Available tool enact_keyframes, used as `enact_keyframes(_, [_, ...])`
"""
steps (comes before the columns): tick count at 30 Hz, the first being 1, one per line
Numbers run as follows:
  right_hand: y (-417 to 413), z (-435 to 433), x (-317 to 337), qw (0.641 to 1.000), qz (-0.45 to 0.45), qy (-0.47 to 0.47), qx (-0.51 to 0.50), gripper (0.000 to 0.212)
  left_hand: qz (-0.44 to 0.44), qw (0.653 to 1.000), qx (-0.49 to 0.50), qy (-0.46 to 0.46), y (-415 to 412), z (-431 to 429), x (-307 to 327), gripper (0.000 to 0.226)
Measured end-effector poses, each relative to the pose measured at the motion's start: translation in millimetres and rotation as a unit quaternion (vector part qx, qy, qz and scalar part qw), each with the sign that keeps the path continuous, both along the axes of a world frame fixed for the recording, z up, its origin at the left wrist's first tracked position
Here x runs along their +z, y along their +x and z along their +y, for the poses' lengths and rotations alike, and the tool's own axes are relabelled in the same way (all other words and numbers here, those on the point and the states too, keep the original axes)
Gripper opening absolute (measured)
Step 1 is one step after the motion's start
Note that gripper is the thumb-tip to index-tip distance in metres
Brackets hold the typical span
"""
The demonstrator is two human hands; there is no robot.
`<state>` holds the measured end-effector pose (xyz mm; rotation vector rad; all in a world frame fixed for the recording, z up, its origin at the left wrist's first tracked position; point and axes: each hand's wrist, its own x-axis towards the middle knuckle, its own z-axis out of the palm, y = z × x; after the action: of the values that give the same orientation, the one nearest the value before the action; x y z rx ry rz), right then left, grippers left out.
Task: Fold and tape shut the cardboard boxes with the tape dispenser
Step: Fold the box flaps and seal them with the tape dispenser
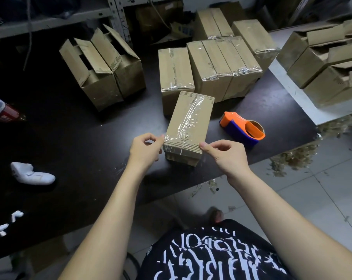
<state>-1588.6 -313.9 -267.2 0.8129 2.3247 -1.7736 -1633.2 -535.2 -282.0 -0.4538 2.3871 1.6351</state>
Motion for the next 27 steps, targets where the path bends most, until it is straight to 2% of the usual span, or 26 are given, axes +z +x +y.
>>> enact_keyframes(3, [0,-1,3,1.000,-0.024,-0.010,0.016,0.022,-0.025,0.994,-0.061,-0.092,-8,-3,11,0.025])
enact_keyframes(6, [-1,-2,3,0.999,-0.030,-0.012,0.021,0.023,-0.106,0.958,-0.185,-0.190,-22,2,22,0.051])
enact_keyframes(9, [-3,1,4,1.000,-0.026,-0.004,0.007,0.024,-0.152,0.921,-0.245,-0.262,-30,3,28,0.055])
enact_keyframes(11, [-3,2,2,1.000,-0.023,0.001,0.010,0.025,-0.139,0.936,-0.223,-0.233,-28,-5,30,0.052])
enact_keyframes(14, [-3,2,-2,1.000,-0.014,0.010,0.015,0.024,0.038,0.983,-0.130,-0.126,-18,-8,21,0.020])
enact_keyframes(16, [-2,3,-4,1.000,0.002,0.005,0.012,0.020,0.105,0.988,-0.083,-0.073,-8,-4,18,0.009])
enact_keyframes(21, [-1,17,0,0.998,0.036,-0.047,0.003,0.020,0.133,0.986,-0.069,-0.070,5,1,11,0.011])
enact_keyframes(24, [-3,23,0,0.998,0.040,-0.047,0.015,0.018,0.128,0.982,-0.092,-0.107,5,6,5,0.014])
enact_keyframes(27, [-2,24,-3,0.998,0.045,-0.038,0.031,0.015,0.110,0.984,-0.103,-0.097,7,10,-1,0.018])
